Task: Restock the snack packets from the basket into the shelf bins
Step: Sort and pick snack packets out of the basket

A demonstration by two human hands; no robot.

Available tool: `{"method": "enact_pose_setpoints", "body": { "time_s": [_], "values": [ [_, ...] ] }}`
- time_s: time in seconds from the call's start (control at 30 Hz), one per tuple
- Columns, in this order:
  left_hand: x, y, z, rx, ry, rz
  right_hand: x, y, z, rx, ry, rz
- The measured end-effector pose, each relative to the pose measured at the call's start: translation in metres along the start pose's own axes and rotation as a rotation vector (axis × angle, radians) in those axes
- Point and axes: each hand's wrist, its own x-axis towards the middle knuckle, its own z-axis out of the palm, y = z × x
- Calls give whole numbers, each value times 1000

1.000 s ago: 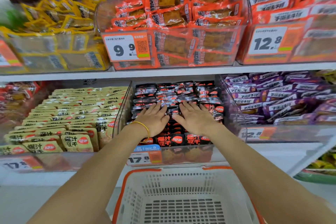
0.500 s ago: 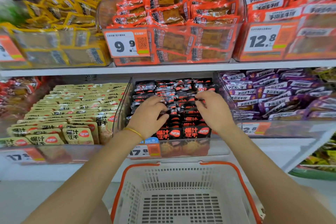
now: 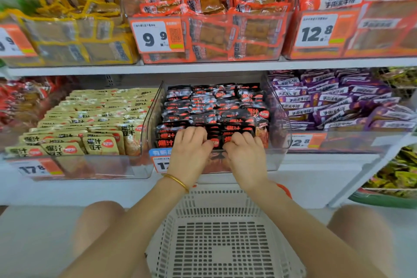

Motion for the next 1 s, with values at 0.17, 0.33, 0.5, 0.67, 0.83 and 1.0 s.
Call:
{"method": "enact_pose_setpoints", "body": {
  "time_s": [0.17,0.33,0.5,0.67,0.83,1.0],
  "values": [
    [0,3,4,37,21,-14,4,-1,-1,-22,19,11],
    [4,0,12,61,47,-23,13,-1,-1,-9,2,40],
    [20,-8,19,87,84,-46,33,1,4,-13,36,73],
    [44,-19,31,110,82,-56,56,2,11,-32,8,106],
    [51,-25,44,100,51,-77,67,3,22,-44,-4,128],
    [40,-25,61,96,48,-70,62,2,35,-41,-55,118]
  ]
}}
